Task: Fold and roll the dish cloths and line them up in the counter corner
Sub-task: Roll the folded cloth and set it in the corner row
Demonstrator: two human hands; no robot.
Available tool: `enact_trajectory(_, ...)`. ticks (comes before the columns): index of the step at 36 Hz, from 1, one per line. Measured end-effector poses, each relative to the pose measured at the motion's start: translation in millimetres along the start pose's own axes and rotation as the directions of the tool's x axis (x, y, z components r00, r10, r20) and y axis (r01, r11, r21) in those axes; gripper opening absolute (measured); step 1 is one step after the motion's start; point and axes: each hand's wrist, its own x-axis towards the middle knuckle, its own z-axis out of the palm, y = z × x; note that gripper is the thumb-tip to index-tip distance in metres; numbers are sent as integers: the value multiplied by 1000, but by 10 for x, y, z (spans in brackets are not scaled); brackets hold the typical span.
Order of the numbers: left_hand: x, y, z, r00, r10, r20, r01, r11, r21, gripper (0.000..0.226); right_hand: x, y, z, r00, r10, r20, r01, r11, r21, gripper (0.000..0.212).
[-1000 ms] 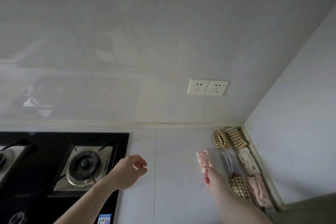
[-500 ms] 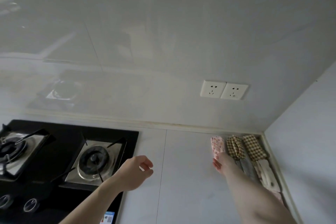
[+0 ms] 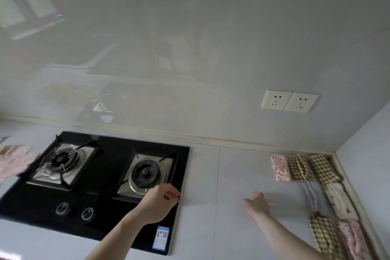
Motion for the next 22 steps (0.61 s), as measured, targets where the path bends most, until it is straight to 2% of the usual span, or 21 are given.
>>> enact_trajectory(4, -376, -392, -207, 997, -44, -71, 41, 998, -41, 14, -537, -220, 535, 980, -128, 152, 145, 984, -106, 60)
enact_trajectory(7, -699, -756, -384, 988, -84, -128, 75, 995, -72, 13, -1014, -430, 976, 932, -260, 251, 300, 944, -136, 55)
enact_trajectory(10, -1038, -1135, -571, 978, -115, -176, 97, 989, -109, 14, -1556, -684, 1393, 855, -395, 336, 453, 884, -112, 51)
enact_trajectory(14, -1510, -1619, -838, 953, -161, -255, 123, 979, -161, 14, -2280, -974, 1928, 740, -518, 428, 576, 818, -5, 45)
enact_trajectory(18, -2008, -2071, -1087, 932, -162, -324, 99, 975, -201, 11, -2919, -1131, 2435, 635, -598, 490, 644, 759, 92, 36)
enact_trajectory(22, -2444, -2553, -1288, 903, -212, -374, 123, 961, -248, 11, -3422, -1171, 2881, 556, -619, 555, 685, 719, 116, 34)
